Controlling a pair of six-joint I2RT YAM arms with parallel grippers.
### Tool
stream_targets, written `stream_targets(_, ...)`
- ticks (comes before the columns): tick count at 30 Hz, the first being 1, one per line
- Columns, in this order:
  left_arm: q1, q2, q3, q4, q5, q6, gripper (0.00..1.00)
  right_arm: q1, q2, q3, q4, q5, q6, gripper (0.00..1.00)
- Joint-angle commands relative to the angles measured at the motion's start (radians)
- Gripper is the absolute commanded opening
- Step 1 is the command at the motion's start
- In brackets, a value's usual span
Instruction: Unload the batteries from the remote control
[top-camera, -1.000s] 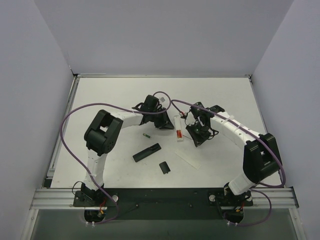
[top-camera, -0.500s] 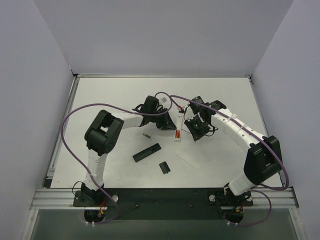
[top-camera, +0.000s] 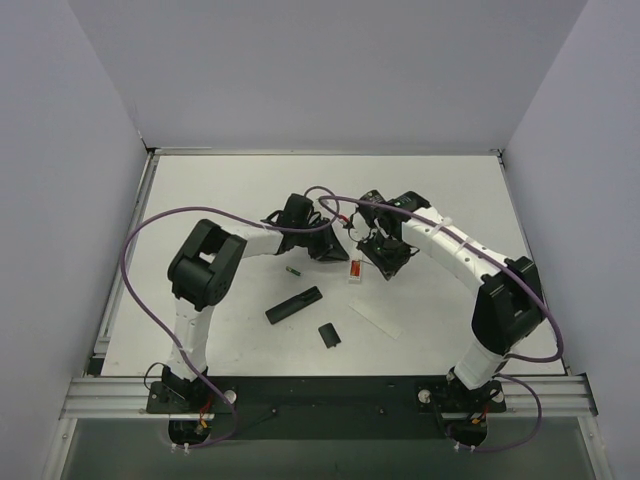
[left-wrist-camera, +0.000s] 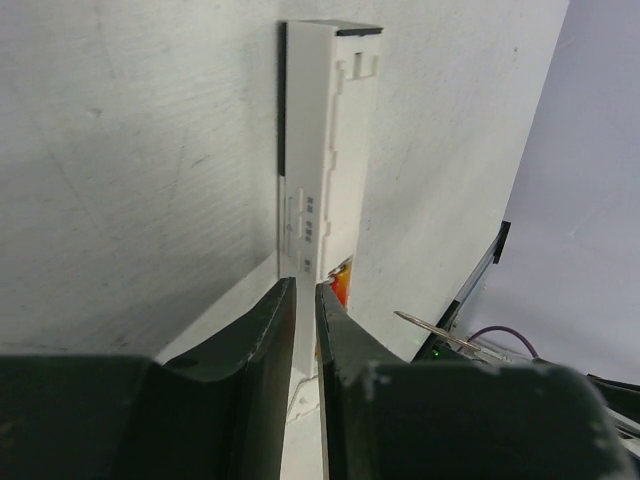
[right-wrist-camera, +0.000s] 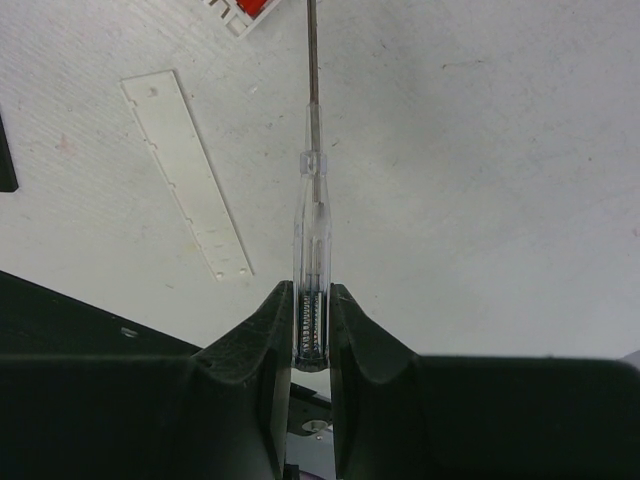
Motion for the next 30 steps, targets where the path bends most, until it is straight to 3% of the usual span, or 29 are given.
stream_targets(1, 0.017, -0.049, -0.025, 0.035, 0.006, -0.026, 0.24, 0.017, 0.023, 0.058, -0.103, 0.049, -0.007, 0.00)
stream_targets(7, 0.025, -0.106, -0.137, 0.199, 0.035, -0.091, 0.24, 0.014, 0.032, 0.072, -0.094, -0.037, 0.045, 0.00)
stream_targets(12, 0.042, -0.190, -0.260, 0.359, 0.089, -0.174, 0.25, -0.054, -0.041, -0.012, 0.014, -0.158, 0.091, 0.00)
stream_targets(16, 0.048, -0.270, -0.337, 0.543, 0.118, -0.271, 0.28, -0.154, -0.157, -0.124, 0.202, -0.444, 0.158, 0.00)
stream_targets(21, 0.030, -0.304, -0.397, 0.747, 0.147, -0.377, 0.38, -0.211, -0.236, -0.224, 0.362, -0.545, 0.260, 0.00)
stream_targets(30, -0.012, -0.301, -0.403, 0.842, 0.134, -0.435, 0.42, -0.226, -0.320, -0.344, 0.620, -0.710, 0.456, 0.00)
